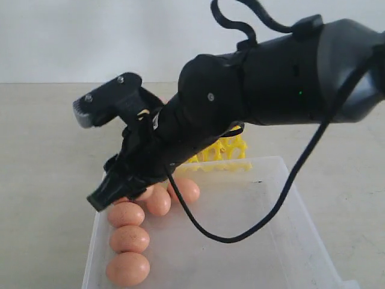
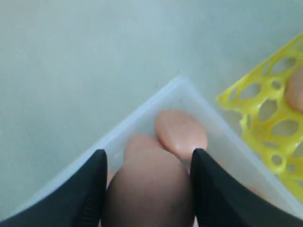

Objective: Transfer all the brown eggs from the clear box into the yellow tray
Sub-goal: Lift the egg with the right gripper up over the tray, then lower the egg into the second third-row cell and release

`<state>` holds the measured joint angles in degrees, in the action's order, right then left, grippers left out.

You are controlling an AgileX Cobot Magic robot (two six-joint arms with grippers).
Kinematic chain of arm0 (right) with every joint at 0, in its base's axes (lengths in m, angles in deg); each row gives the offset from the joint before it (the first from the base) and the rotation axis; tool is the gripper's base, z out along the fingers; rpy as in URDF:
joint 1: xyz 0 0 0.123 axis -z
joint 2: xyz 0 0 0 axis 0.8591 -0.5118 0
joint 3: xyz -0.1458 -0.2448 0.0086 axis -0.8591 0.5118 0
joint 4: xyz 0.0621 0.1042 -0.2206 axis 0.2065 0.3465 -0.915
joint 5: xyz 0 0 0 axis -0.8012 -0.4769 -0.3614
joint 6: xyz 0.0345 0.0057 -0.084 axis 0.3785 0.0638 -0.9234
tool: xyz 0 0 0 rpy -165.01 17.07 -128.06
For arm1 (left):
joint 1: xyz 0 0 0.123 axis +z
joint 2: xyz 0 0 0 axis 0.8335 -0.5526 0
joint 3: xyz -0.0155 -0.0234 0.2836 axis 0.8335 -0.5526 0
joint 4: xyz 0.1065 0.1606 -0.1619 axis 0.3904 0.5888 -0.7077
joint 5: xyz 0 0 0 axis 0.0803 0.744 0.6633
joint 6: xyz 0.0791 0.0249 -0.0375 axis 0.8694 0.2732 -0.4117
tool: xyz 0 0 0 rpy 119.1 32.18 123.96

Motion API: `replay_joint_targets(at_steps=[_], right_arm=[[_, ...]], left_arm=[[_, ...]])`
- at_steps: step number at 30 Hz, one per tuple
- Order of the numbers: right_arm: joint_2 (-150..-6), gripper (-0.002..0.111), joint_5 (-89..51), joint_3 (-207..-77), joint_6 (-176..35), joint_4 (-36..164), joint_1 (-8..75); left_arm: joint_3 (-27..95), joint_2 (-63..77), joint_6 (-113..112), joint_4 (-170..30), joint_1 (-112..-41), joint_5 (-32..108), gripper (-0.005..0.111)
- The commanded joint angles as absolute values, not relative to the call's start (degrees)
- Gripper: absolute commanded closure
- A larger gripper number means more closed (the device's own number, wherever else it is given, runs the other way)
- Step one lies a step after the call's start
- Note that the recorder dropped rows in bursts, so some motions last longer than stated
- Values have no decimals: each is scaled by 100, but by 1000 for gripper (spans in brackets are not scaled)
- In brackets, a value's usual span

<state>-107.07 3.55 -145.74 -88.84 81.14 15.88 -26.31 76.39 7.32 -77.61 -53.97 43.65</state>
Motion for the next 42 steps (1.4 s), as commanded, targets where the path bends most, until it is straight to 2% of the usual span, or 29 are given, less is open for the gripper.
replay_joint_targets(at_steps=[1,6,11,15,20,23,26,35,42], right_arm=[[-10410,108,-2226,-13836,-8704,8992,1590],[-10389,108,-4298,-13205,-8319,9170,1633],[-10401,108,-4668,-13168,-7963,9157,1888],[-10519,108,-4742,-13168,-7073,8913,2511],[-11186,108,-3553,-13578,-4897,4975,3340],[-11481,108,-4353,-13740,-3132,2577,3581],[-11786,108,-5684,-13931,-2262,1305,3761],[-12682,108,-6748,-14457,-2068,1089,4135],[-12915,108,-6780,-14535,-2297,1171,4381]], left_arm=[[-2652,7657,748,-7776,-5434,4347,103],[-2652,7657,748,-7776,-5434,4347,103],[-2652,7657,748,-7776,-5434,4347,103],[-2652,7657,748,-7776,-5434,4347,103],[-2652,7657,748,-7776,-5434,4347,103],[-2652,7657,748,-7776,-5434,4347,103],[-2652,7657,748,-7776,-5434,4347,103],[-2652,7657,748,-7776,-5434,4335,103],[-2652,7657,748,-7776,-5434,4335,103]])
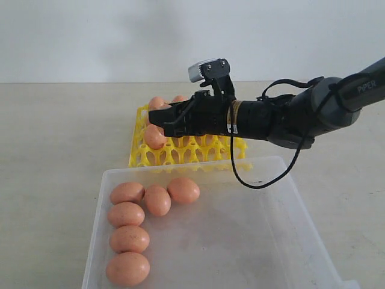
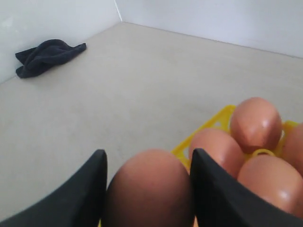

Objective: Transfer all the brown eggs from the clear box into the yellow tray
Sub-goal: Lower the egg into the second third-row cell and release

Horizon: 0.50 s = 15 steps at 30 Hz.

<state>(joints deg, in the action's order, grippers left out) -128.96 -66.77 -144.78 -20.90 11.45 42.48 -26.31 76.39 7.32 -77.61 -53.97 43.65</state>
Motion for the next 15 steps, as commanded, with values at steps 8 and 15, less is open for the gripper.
replay_joint_targets(at_steps=[8,15], right_arm=[[-13055,108,-6728,-14535,-3233,1171,4382],[-13263,108,-6723,-14535,-3822,1210,4382]], left_arm=[[-2652,7657,748,-7776,-5434,4350,103],[-2652,7657,748,-7776,-5434,4350,103]])
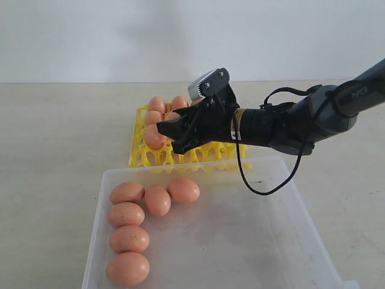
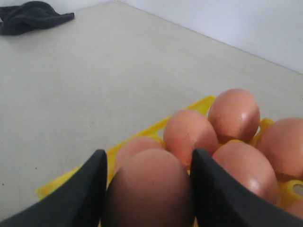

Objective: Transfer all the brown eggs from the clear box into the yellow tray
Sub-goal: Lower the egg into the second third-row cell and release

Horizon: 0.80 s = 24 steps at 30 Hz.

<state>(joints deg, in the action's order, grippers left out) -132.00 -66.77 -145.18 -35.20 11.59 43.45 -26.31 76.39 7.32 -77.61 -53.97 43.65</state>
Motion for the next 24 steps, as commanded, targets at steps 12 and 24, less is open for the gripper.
replay_joint_targets(at_steps=[12,24], right_arm=[[-13353,108,-6718,-14535,-4324,2155,4382],[-13353,108,-6613,-14535,-4378,2180,4382]], left_arm=[[-2652,7657,748,-7776,-5434,4350,103],[-2652,7657,748,-7776,-5434,4350,103]])
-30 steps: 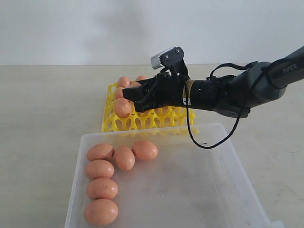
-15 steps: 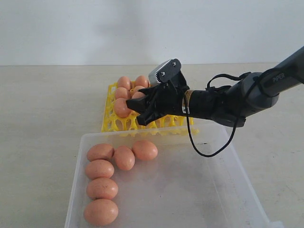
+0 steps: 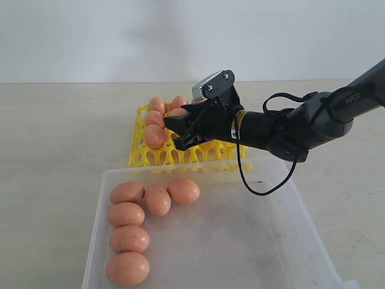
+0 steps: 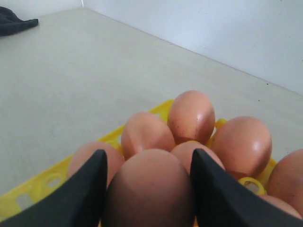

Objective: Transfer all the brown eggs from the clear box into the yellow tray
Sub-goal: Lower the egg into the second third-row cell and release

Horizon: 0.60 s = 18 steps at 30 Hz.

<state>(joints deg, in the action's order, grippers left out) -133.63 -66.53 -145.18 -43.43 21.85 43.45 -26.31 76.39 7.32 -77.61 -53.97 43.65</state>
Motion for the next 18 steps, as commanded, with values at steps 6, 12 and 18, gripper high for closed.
replay_joint_targets(at_steps=[6,12,18], right_arm=[[-13353,108,-6599,-14535,-4378,2161,4382],[-13353,96,-6599,-14535,-4356,1965,4382],[-13353,74,-6587,-14535,-4356,1975,4382]], left_arm=[[-2652,7657,748,-7776,-5434,4350,103],[-2652,7657,748,-7776,-5434,4350,103],[-2652,7657,748,-7776,-5434,4350,103]])
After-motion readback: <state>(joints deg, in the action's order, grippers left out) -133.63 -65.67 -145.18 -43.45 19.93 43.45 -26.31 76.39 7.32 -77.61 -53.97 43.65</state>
